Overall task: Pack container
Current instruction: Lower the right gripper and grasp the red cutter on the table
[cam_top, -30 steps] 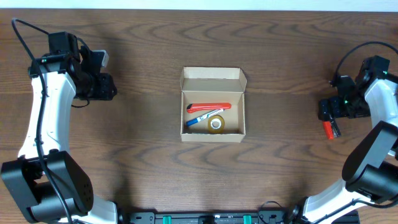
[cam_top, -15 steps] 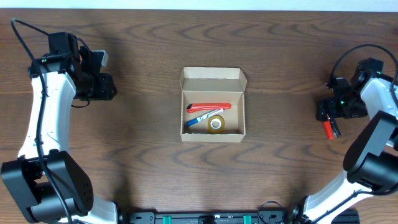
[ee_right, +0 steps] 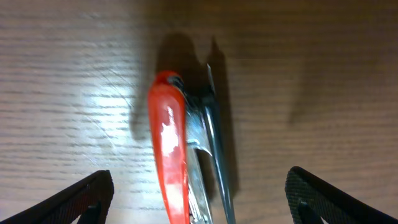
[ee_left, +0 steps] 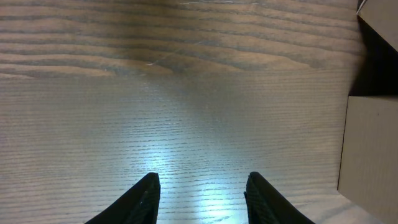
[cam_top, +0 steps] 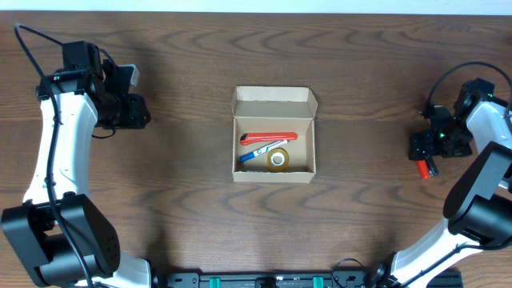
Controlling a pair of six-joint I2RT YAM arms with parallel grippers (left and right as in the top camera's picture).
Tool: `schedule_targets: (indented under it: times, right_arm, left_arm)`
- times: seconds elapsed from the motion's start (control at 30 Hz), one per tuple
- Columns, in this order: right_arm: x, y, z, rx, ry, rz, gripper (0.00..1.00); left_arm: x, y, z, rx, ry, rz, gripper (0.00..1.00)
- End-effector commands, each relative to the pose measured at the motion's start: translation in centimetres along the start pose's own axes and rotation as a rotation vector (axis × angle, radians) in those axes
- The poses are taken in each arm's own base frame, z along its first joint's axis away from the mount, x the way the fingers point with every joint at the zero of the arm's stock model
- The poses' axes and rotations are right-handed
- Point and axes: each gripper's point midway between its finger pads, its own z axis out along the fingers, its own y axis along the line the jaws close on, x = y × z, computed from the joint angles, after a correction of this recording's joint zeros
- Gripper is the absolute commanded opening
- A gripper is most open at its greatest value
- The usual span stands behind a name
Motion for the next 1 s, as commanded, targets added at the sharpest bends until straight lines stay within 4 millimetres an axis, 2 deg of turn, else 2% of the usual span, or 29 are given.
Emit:
schedule_targets:
  times: [0.0, 0.27, 0.67, 0.73, 0.83, 0.9, 0.93, 0.97]
  right_arm:
    - [0.9, -0.1, 0.7, -0.013, 0.031, 0.029, 0.88]
    - [1.2, 0.1, 1.2, -0.015, 0.034, 0.042, 0.88]
    - [2.8, 1.2, 4.0, -0.025, 0.051, 0.062, 0.88]
    - [2.8, 1.2, 4.1, -0.024, 0.047, 0.071, 0.81]
    - [2.6, 1.2, 4.1, -0.026, 0.039, 0.071, 0.63]
    - [2.5, 1.2, 4.1, -0.025, 0.035, 0.071, 0.46]
    - [2.4, 1.2, 4.1, -0.024, 0.033, 0.071, 0.31]
    - [2.3, 1.3, 4.1, -0.030, 0.028, 0.071, 0.21]
  left_arm:
    - [-0.2, -0.4, -0.9, 0.007, -0.026, -0.001, 0.44]
    - [0.0, -0.5, -0.9, 0.008, -0.019, -0.002, 0.44]
    - [0.1, -0.5, -0.9, 0.008, -0.014, -0.003, 0.44]
    - [0.1, -0.5, -0.9, 0.008, -0.014, -0.003, 0.44]
    - [0.1, -0.5, -0.9, 0.008, -0.015, -0.003, 0.44]
    - [0.1, -0.5, -0.9, 0.008, -0.014, -0.003, 0.44]
    - [0.1, -0.5, -0.9, 0.009, -0.014, -0.003, 0.44]
    - [0.1, -0.5, -0.9, 0.008, -0.014, -0.003, 0.44]
